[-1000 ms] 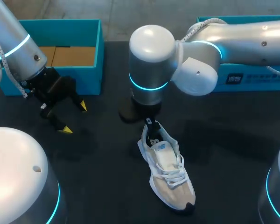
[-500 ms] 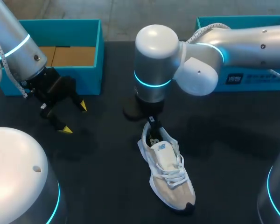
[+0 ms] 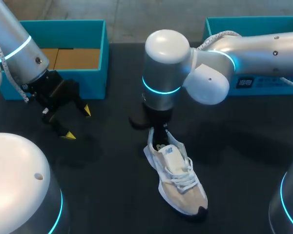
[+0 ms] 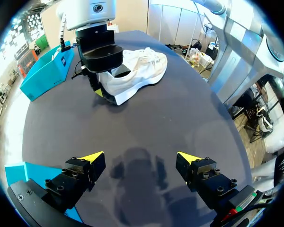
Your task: Take the shoe out of the shoebox, open the shoe tongue, remove and reinsert the insole, then place the shoe into the shoebox
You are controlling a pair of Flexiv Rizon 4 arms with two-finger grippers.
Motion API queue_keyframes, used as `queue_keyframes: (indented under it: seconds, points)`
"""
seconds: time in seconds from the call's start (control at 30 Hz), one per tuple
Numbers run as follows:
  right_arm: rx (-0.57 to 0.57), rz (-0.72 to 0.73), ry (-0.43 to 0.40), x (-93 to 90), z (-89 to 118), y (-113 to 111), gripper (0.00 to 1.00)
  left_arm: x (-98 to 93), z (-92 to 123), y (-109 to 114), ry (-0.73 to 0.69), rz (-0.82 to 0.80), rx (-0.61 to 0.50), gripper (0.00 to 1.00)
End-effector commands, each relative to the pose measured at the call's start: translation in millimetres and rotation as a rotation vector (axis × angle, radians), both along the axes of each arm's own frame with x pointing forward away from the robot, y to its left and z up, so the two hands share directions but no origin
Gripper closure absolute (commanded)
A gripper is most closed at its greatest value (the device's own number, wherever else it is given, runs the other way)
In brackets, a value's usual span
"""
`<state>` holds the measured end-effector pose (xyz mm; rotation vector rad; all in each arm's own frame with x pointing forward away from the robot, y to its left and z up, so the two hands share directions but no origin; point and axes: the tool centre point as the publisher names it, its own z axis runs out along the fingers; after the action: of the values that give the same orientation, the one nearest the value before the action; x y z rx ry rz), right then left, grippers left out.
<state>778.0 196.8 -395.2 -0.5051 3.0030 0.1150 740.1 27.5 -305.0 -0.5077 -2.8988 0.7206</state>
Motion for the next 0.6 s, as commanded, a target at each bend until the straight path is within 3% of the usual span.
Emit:
queue_keyframes:
  seconds: [0.03, 0.33, 0.6]
  points:
    - [0.004, -0.010, -0.017, -6.7, 12.4, -5.9, 1.00, -0.7, 0.6, 0.1, -0.001, 0.000, 0.002, 0.00]
    - [0.022, -0.064, -0.063, 4.6, 52.0, -17.2, 1.00, -0.7, 0.6, 0.1, -0.001, 0.000, 0.002, 0.00]
    - [0.020, -0.120, -0.100, 41.3, 98.8, -34.8, 1.00, -0.7, 0.6, 0.1, -0.001, 0.000, 0.002, 0.00]
